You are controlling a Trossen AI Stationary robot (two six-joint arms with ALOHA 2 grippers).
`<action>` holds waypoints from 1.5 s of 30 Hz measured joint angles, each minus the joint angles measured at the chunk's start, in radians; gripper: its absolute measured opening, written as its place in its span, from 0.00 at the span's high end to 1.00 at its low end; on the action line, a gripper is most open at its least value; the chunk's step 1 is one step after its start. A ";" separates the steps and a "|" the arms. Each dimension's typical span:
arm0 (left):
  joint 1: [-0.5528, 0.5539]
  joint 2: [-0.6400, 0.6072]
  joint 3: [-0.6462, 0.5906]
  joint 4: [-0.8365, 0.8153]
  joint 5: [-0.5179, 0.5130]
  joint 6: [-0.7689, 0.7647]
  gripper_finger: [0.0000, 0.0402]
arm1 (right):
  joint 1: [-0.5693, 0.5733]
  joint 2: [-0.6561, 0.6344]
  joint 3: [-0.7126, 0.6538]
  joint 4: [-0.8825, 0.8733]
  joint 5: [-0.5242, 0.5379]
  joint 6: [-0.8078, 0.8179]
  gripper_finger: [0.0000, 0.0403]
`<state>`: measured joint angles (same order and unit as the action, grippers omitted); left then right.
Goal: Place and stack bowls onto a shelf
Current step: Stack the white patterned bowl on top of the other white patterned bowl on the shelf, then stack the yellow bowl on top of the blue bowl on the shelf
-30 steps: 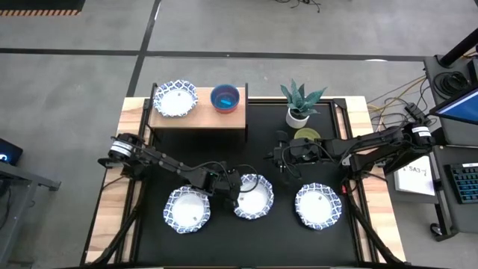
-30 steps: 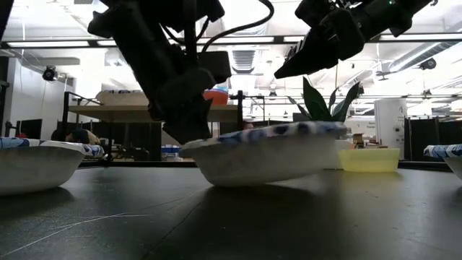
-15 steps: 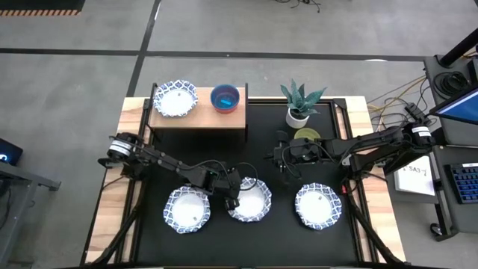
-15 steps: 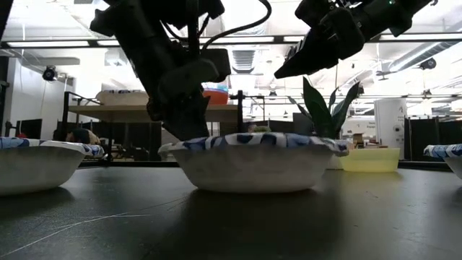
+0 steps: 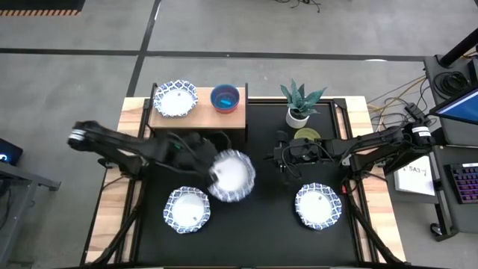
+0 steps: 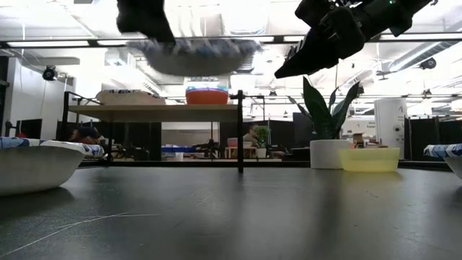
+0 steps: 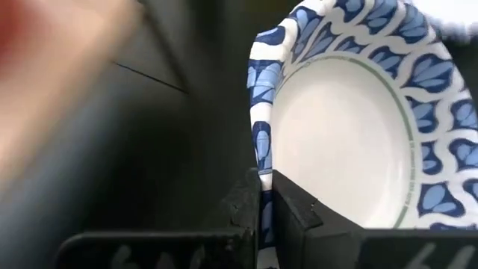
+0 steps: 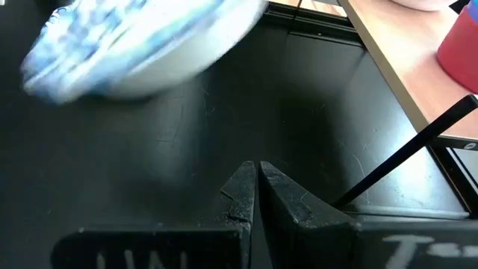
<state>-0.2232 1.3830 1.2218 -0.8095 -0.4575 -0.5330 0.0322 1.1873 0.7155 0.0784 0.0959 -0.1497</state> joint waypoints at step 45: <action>1.006 -0.206 0.157 -0.330 -0.118 0.401 0.78 | 0.000 0.000 -0.003 0.006 -0.001 0.026 0.98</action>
<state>0.7823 1.1769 1.3785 -1.1400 -0.5752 -0.1317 0.0322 1.1873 0.7124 0.0841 0.0948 -0.1234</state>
